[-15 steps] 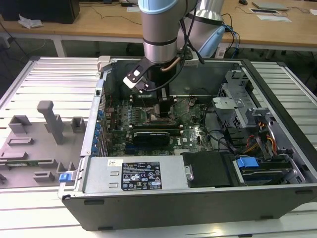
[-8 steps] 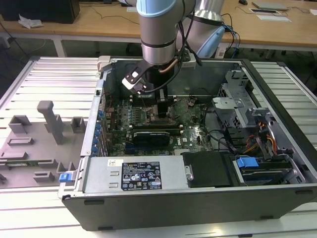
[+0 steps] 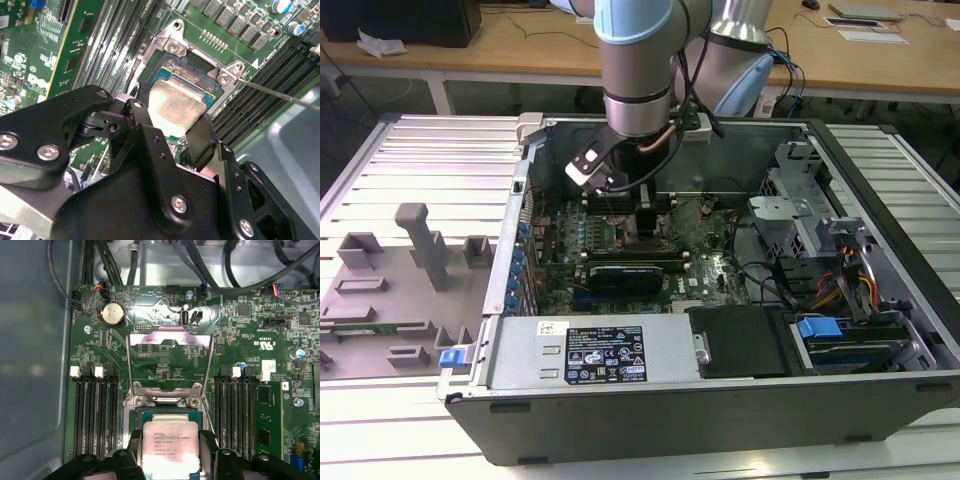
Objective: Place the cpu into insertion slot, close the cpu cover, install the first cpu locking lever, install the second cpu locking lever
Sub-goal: 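Place the cpu into insertion slot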
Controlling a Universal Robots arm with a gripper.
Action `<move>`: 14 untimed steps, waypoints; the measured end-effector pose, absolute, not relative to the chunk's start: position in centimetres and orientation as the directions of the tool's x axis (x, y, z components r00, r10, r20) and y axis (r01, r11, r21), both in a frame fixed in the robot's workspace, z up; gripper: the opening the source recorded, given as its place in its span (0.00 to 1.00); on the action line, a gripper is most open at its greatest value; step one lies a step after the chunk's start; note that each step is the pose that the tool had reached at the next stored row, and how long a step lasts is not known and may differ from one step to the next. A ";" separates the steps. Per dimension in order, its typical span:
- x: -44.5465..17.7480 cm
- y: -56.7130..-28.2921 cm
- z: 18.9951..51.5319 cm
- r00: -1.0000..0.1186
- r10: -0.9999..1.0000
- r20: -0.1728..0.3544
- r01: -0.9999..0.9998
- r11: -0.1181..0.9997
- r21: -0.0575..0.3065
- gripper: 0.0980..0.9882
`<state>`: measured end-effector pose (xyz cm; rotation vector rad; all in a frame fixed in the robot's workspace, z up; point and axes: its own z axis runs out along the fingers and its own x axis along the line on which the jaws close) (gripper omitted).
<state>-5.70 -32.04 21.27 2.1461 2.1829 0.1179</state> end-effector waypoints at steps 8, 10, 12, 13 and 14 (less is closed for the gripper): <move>-6.0 -32.0 20.2 -0.017 1.000 -0.001 0.994 0.017 0.109 0.50; -6.0 -32.0 20.1 -0.017 1.000 0.004 0.994 0.016 0.110 0.50; -6.0 -32.0 20.1 -0.016 1.000 0.005 0.994 0.016 0.110 0.50; -5.9 -32.0 20.0 -0.011 1.000 0.005 0.994 0.011 0.110 0.50; -5.9 -32.0 20.0 -0.003 1.000 0.005 0.994 0.002 0.110 0.50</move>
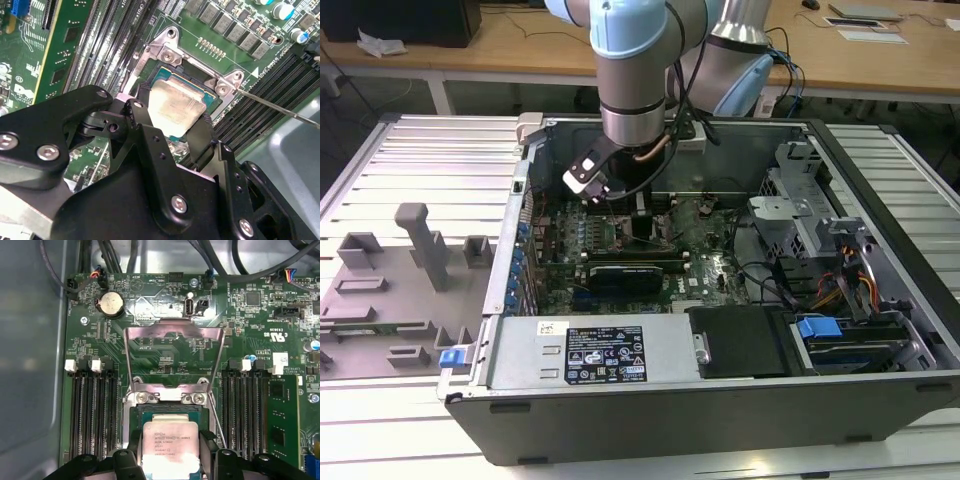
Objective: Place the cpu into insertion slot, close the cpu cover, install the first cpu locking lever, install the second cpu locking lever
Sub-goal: 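Place the cpu into insertion slot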
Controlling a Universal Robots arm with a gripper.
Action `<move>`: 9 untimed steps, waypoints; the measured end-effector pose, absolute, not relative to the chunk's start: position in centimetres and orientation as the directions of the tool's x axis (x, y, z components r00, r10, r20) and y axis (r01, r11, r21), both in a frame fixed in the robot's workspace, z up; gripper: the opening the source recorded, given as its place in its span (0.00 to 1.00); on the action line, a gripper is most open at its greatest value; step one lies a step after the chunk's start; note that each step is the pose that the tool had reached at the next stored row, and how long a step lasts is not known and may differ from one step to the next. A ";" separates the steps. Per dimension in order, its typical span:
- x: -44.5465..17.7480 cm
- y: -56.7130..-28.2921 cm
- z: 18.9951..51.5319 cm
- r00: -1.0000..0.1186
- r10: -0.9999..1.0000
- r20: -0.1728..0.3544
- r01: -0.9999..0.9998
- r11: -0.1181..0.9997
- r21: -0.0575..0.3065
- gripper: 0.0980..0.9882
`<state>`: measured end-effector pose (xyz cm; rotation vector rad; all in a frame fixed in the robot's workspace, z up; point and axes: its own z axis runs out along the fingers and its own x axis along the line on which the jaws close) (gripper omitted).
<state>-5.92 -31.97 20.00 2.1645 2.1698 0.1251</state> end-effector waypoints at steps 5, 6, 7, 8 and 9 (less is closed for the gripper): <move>-5.9 -32.0 19.9 0.012 1.000 0.005 0.994 -0.013 0.110 0.50; -5.9 -32.0 19.9 0.012 1.000 0.006 0.994 -0.013 0.110 0.50; -5.9 -32.0 19.9 0.012 1.000 0.006 0.994 -0.013 0.110 0.50; -5.9 -32.0 19.9 0.012 1.000 0.006 0.994 -0.013 0.110 0.50; -5.9 -32.0 19.9 0.012 1.000 0.006 0.994 -0.013 0.110 0.50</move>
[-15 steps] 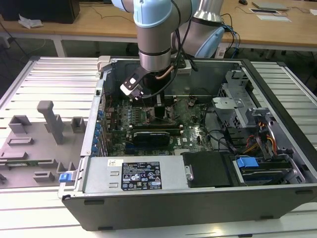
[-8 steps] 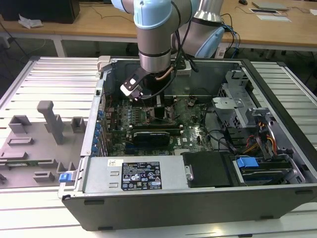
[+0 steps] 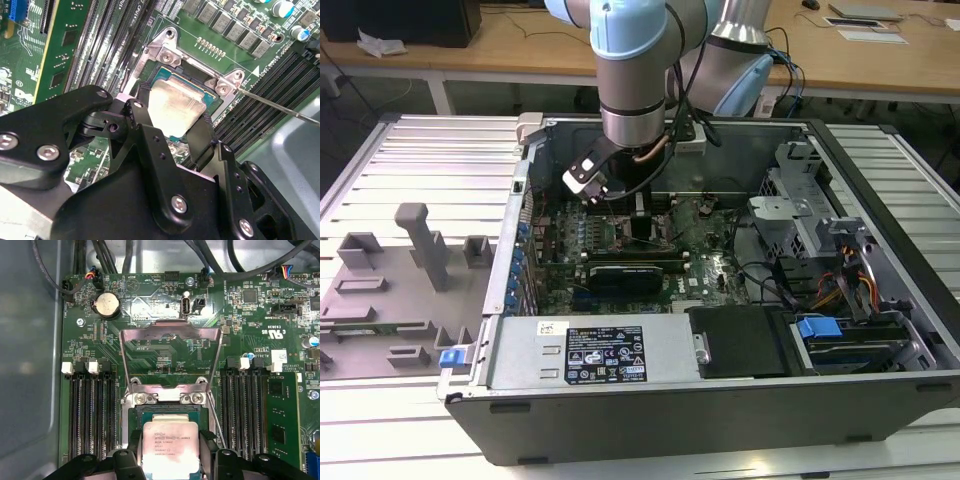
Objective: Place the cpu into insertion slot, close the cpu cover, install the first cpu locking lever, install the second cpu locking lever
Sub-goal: 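Place the cpu into insertion slot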
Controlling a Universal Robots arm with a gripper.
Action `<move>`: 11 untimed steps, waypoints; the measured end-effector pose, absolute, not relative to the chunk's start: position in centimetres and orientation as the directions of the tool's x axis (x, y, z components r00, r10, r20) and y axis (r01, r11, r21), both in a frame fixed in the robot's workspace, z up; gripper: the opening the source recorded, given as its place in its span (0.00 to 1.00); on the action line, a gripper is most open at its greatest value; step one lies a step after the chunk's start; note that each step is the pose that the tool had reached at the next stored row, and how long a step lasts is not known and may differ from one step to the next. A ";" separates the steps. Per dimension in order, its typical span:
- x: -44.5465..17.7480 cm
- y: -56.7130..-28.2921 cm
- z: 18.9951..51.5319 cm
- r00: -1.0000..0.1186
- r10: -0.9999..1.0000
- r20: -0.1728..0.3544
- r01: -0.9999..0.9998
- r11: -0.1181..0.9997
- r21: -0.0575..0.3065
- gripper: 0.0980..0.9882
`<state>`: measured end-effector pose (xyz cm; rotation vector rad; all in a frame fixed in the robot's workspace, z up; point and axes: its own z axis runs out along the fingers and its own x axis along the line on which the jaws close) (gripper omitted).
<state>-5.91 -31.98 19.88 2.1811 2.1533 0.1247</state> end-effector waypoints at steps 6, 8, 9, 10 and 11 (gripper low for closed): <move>-5.7 -32.0 19.8 0.012 1.000 0.006 0.994 -0.013 0.110 0.50; -5.7 -32.0 19.8 0.012 1.000 0.006 0.994 -0.013 0.110 0.50; -5.7 -32.0 19.8 0.012 1.000 0.006 0.994 -0.013 0.110 0.50; -5.7 -32.0 19.8 0.012 1.000 0.006 0.994 -0.013 0.110 0.50; -5.7 -32.0 19.8 0.012 1.000 0.006 0.994 -0.013 0.110 0.51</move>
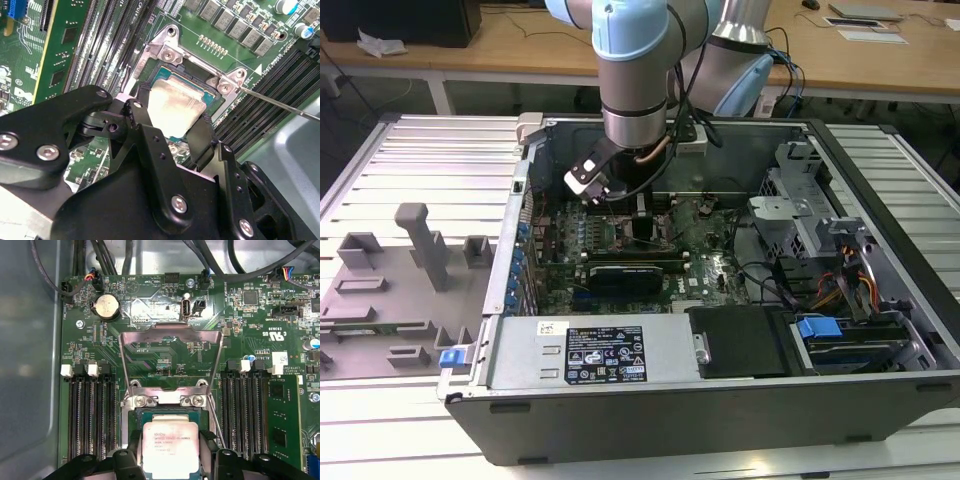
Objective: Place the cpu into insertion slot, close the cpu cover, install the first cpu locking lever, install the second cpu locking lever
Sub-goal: 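Place the cpu into insertion slot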
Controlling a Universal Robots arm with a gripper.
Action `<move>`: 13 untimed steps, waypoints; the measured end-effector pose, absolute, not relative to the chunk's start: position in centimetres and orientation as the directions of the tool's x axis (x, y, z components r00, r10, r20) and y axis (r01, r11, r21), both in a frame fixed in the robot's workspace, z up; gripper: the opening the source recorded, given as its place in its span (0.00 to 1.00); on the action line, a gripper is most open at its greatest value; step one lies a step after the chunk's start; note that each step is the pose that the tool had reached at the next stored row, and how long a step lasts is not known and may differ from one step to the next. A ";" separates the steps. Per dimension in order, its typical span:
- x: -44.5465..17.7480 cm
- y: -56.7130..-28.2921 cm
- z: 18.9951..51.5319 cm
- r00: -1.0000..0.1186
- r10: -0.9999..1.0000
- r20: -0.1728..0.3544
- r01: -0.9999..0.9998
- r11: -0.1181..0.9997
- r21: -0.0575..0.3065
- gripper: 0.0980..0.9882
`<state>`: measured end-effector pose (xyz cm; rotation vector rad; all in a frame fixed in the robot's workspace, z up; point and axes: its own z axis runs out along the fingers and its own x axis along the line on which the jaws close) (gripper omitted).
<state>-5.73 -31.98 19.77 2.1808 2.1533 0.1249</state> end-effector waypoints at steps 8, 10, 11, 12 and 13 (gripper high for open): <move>-5.7 -32.0 20.5 0.012 1.000 0.006 0.994 -0.013 0.110 0.58; -5.7 -32.0 21.0 0.012 1.000 0.006 0.994 -0.013 0.110 0.58; -5.7 -32.0 21.0 0.012 1.000 0.006 0.994 -0.013 0.110 0.58; -5.7 -32.0 21.0 0.012 1.000 0.006 0.994 -0.013 0.110 0.58; -5.7 -32.0 21.0 0.012 1.000 0.006 0.994 -0.013 0.110 0.57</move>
